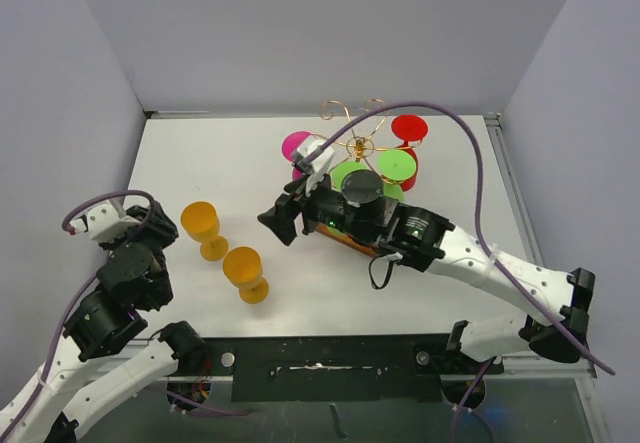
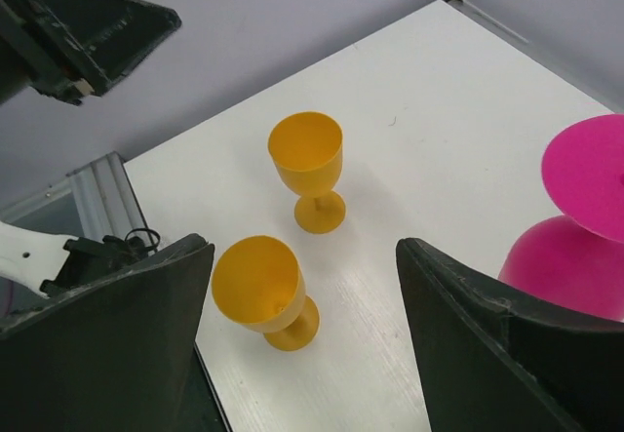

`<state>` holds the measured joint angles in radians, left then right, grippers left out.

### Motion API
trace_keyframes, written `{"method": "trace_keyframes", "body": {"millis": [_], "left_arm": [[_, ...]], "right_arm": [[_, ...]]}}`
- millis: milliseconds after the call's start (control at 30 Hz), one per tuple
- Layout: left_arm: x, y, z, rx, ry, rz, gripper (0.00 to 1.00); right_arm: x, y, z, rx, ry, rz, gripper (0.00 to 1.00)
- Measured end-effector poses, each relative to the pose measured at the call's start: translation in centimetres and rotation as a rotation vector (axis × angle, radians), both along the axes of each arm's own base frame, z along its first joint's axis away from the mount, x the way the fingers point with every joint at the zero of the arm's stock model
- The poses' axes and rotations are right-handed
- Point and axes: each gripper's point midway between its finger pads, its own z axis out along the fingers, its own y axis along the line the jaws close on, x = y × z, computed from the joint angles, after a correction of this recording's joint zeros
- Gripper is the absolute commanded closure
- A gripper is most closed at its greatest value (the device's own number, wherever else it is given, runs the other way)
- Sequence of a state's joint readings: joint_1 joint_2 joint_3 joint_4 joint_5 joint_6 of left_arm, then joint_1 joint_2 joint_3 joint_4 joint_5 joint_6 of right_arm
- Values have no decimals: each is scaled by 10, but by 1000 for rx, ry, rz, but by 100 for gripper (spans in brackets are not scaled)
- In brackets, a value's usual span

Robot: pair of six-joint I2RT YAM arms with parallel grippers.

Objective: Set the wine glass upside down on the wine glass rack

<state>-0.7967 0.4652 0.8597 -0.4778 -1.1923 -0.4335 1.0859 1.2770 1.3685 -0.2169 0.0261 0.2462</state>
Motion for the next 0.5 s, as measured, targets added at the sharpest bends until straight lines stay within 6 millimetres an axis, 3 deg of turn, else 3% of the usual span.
{"method": "trace_keyframes", "body": {"millis": [100,233,367,500], "left_arm": [[-4,5,11,-19,-20,10,68],[-14,15,42,-74,-74,6,67],[-27,27,73,-146,-144,-2,66],[-37,35,89,-186,-184,-20,64]], "right_arm": [[4,21,-25,-64,17,-4,30],[6,51,-79,-188,64,5,33],[-2,75,-137,-324,122,41,37],[-12,91,-174,-411,162,85,39]]}}
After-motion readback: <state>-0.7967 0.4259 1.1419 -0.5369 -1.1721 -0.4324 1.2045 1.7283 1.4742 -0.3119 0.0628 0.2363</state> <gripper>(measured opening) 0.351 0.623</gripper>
